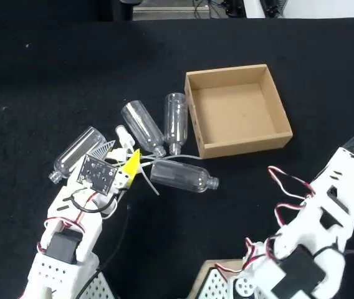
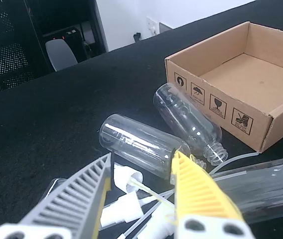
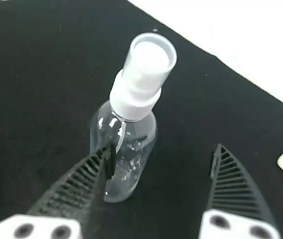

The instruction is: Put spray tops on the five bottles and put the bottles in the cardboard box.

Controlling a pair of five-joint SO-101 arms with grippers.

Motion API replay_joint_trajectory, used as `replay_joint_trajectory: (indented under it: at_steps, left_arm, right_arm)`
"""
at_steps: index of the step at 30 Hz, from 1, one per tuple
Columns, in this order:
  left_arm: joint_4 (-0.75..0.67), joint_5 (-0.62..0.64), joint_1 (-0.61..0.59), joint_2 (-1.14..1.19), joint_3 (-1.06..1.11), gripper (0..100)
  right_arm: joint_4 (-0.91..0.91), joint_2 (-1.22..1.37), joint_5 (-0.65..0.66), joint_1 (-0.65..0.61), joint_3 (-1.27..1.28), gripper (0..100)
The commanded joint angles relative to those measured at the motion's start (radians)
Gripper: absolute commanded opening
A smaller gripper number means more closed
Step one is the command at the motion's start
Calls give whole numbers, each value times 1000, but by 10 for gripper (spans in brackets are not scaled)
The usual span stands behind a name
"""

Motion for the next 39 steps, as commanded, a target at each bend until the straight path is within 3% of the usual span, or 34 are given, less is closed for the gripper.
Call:
replay_joint_trajectory:
  at_steps: [1,7,39]
  left_arm:
    - [5,8,15,-6,24,191]
    - [5,8,15,-6,24,191]
    - [6,8,15,-6,24,191]
  right_arm:
    - [-72,39,6,-14,-81,273]
    - [-203,110,8,-41,-74,273]
    - [-212,134,11,-83,-87,273]
